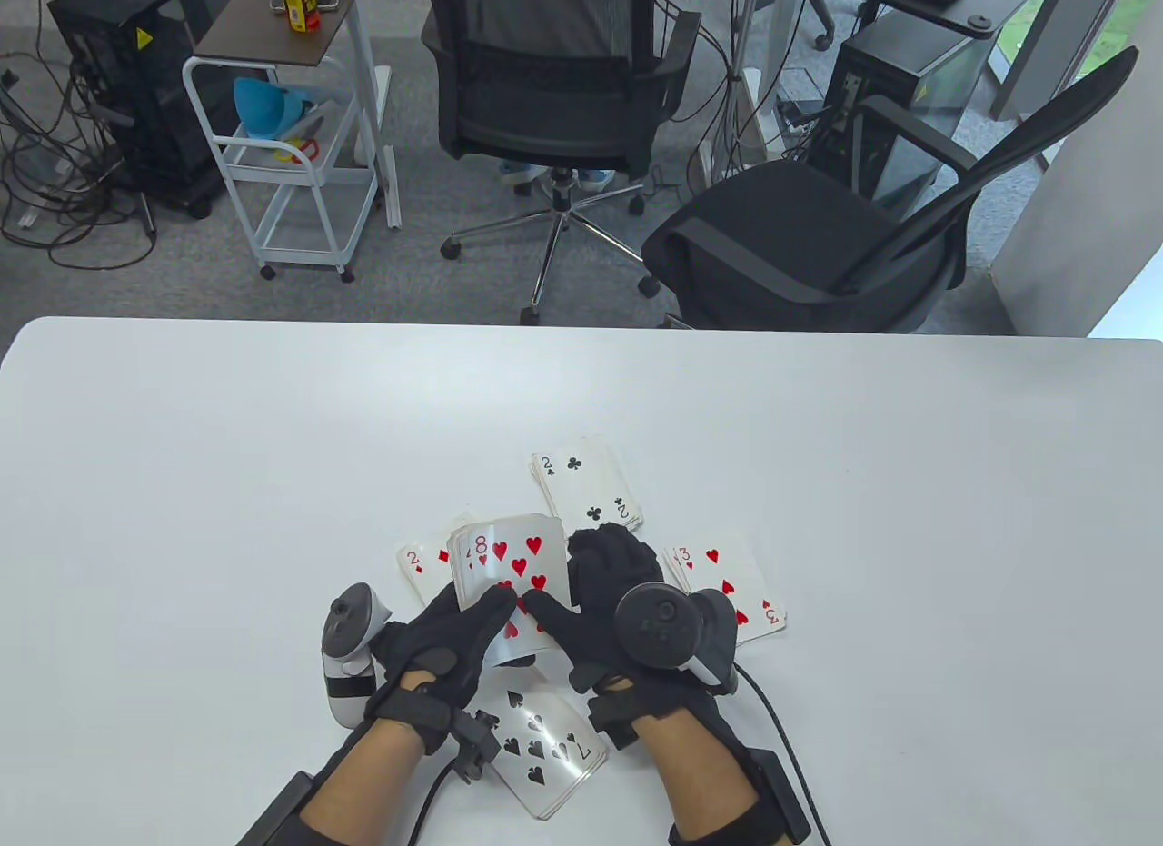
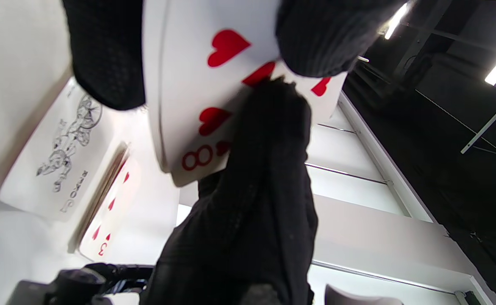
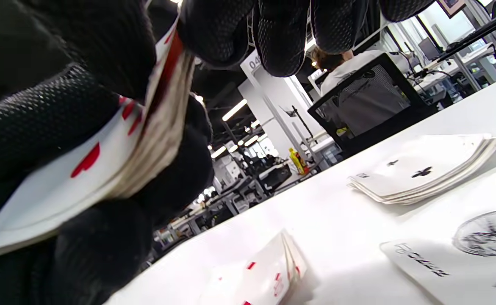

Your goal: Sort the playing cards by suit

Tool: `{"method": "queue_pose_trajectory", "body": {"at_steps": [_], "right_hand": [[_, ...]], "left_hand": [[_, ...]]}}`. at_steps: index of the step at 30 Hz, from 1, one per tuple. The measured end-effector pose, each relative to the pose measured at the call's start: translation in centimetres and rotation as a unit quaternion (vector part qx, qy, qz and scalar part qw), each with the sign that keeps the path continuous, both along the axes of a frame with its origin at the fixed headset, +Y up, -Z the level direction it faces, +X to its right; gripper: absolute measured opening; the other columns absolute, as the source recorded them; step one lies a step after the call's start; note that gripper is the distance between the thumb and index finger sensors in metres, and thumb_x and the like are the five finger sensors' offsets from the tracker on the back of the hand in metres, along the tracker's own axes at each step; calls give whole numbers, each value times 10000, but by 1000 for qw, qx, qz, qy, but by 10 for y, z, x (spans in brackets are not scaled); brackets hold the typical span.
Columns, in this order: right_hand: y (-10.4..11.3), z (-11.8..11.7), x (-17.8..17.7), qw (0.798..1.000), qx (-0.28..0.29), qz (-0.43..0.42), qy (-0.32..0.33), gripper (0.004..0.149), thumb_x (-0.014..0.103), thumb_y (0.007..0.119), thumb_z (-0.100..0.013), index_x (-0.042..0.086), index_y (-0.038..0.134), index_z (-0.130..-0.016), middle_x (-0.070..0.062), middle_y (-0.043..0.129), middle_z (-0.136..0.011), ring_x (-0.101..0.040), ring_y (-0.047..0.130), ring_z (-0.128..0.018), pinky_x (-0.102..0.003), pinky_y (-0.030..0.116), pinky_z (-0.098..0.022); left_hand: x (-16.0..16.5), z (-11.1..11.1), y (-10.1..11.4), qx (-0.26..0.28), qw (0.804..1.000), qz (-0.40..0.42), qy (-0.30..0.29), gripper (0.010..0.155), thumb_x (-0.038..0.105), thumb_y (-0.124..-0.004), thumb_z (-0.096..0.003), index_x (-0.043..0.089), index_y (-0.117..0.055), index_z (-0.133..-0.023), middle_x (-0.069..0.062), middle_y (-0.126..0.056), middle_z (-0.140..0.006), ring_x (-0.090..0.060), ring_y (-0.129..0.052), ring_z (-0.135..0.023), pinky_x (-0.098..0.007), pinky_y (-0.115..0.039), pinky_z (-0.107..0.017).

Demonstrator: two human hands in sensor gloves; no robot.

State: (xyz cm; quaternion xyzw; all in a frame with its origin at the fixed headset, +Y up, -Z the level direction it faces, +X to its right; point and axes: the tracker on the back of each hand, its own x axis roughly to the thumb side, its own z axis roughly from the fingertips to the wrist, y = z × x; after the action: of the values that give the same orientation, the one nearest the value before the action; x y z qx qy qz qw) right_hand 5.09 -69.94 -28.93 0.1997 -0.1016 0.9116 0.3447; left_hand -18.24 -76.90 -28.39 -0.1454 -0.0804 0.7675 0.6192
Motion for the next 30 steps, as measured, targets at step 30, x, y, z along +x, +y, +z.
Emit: {"method": "queue_pose_trajectory", "body": {"at_steps": [30], "right_hand": [[18,-9,74,979,7,-150,-138,371,307,767,-581,172,791,-926,-189,747,-991,-491,675,-933,-710,484,-672]], "left_hand": [[0,0,1,-2,1000,23,-6,544,508,-789,-583,257,-650,-1045,-8,-829,-995,-297,-954,-830,-419,-935,-500]]}}
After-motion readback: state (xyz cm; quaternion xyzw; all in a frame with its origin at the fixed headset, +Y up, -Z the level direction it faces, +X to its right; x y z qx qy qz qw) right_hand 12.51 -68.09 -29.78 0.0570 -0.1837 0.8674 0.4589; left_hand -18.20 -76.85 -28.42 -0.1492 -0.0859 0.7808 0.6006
